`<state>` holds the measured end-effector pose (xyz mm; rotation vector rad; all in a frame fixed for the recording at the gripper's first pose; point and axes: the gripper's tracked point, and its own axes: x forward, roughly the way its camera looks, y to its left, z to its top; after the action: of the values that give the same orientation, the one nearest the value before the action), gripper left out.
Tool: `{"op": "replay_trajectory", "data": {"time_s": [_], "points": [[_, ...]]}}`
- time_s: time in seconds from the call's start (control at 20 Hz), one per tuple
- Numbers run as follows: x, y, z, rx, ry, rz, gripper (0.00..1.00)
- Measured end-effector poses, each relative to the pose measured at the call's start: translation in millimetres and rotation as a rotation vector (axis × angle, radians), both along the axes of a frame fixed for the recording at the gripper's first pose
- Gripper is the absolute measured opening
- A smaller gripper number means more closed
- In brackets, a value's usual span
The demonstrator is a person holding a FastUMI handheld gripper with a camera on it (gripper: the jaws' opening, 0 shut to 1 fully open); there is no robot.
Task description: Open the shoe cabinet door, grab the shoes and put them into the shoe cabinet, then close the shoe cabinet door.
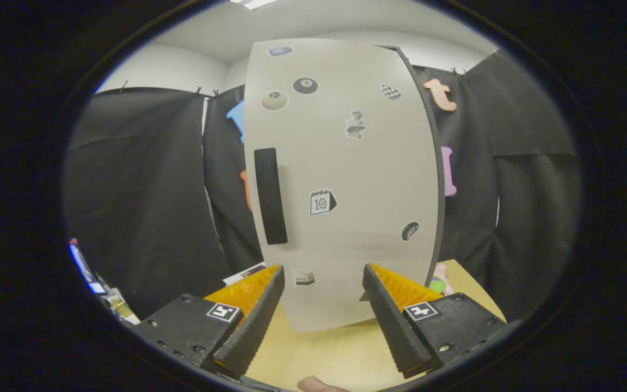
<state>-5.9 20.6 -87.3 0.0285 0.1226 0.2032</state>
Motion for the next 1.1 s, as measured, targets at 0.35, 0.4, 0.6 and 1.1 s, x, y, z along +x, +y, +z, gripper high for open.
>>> {"op": "replay_trajectory", "data": {"time_s": [0.35,0.4,0.6,1.1], "points": [[-69.9,-48.3,-4.0,-0.012,-0.068,-0.1,0.95],[-79.8,-54.7,-3.5,-0.018,-0.085,-0.113,0.95],[-119.1,-66.0,-11.5,-0.052,-0.112,-0.122,0.95],[-158.7,-70.9,-25.6,-0.092,-0.152,-0.109,0.95]]}}
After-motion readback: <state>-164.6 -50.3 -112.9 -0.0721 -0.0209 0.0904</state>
